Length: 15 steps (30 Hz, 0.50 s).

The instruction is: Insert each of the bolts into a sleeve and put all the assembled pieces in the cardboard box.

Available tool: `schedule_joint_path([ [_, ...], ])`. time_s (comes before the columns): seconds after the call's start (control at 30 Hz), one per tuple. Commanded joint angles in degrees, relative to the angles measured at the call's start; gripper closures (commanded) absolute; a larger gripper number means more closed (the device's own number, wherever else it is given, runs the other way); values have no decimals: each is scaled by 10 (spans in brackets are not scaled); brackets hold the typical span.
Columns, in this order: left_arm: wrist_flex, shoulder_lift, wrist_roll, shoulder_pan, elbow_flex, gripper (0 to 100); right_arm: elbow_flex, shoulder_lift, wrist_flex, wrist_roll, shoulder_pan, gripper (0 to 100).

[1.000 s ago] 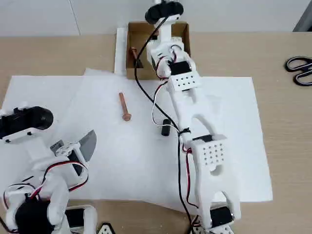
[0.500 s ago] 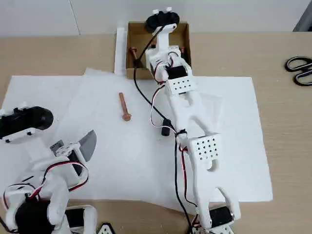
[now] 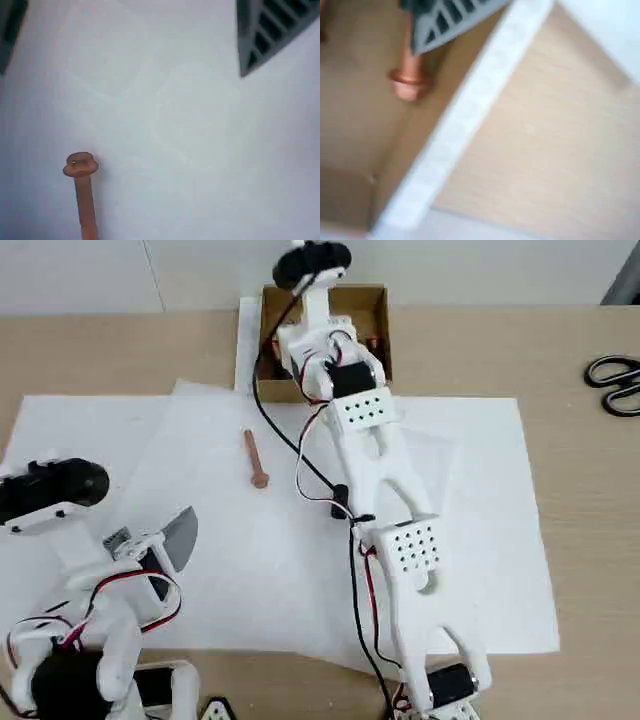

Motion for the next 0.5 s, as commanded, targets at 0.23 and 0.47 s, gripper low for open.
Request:
schedule_joint_path([
  [0.23,1,1,-6,-3,-15,720,-190,-61,320,-3,-4,772],
  [0.47,1,1,-6,-1,-15,720,-189,-171,473,-4,-4,772],
])
